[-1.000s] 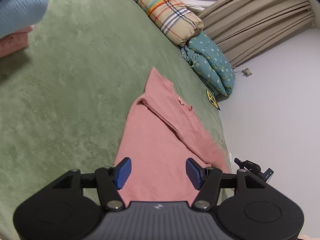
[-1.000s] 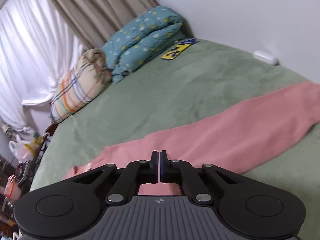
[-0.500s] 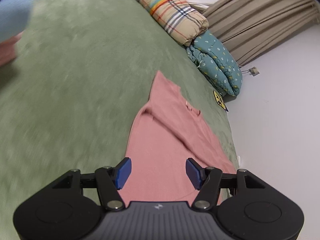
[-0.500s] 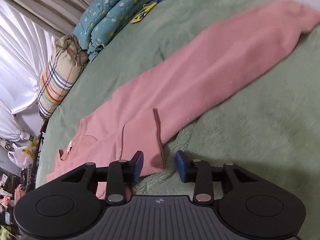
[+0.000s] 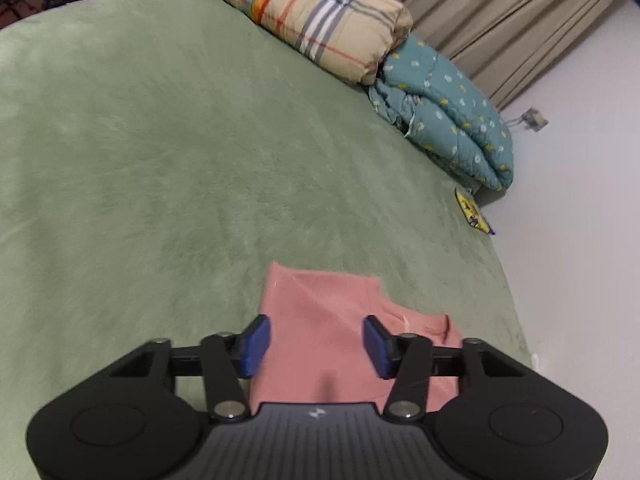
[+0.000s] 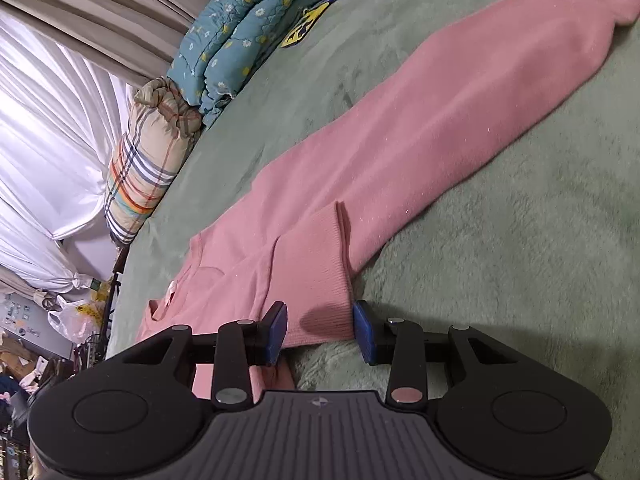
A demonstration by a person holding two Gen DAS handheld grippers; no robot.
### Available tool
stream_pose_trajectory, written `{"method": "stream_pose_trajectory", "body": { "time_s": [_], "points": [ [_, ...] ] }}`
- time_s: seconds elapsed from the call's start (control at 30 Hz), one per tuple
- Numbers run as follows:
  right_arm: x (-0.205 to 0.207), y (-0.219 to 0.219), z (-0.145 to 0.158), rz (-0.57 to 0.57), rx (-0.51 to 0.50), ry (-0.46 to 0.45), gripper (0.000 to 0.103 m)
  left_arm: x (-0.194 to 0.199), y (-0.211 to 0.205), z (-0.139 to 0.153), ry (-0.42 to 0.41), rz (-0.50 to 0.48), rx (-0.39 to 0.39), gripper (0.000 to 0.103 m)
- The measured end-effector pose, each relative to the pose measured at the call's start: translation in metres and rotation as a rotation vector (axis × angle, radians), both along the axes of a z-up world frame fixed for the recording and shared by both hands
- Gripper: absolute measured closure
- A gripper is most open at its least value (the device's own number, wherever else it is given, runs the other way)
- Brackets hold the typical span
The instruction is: Fold clothes
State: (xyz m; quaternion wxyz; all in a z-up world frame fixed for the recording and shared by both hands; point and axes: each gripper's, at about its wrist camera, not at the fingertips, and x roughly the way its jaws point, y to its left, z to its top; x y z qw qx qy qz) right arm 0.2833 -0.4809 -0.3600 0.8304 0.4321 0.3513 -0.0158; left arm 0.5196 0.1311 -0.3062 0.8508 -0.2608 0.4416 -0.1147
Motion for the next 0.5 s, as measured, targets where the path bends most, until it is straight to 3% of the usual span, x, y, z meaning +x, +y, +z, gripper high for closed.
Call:
{"method": "stream_pose_trajectory", "body": {
  "time_s": [0.07, 0.1, 0.17, 0.3, 0.4, 0.43, 0.5],
  "points": [
    [0.001, 0.000, -0.002, -0.001, 0.007, -0.001, 0.066, 0.012, -0.003, -0.010, 0.012, 0.004, 0.027, 0.059],
    [0.002, 0.000, -0.003, -0.002, 0.012, 0.000, 0.066, 0.015, -0.002, -0.014, 0.011, 0.011, 0.021, 0.060],
    [0.004, 0.000, -0.004, 0.000, 0.012, -0.001, 0.066, 0.019, 0.001, -0.021, 0.008, 0.026, 0.005, 0.073],
    [0.005, 0.004, -0.002, 0.007, -0.007, -0.004, 0.065, 0.029, 0.005, -0.033, 0.021, 0.041, -0.036, 0.079],
    [0.005, 0.004, -0.001, 0.004, 0.004, -0.008, 0.064, 0.035, 0.006, -0.042, 0.039, 0.036, -0.060, 0.090],
    [0.004, 0.005, -0.001, 0.003, 0.009, -0.009, 0.064, 0.036, 0.006, -0.044, 0.036, 0.031, -0.070, 0.100],
    [0.004, 0.007, -0.001, 0.006, 0.002, -0.009, 0.064, 0.037, 0.007, -0.046, 0.027, 0.029, -0.083, 0.100]
  ]
}}
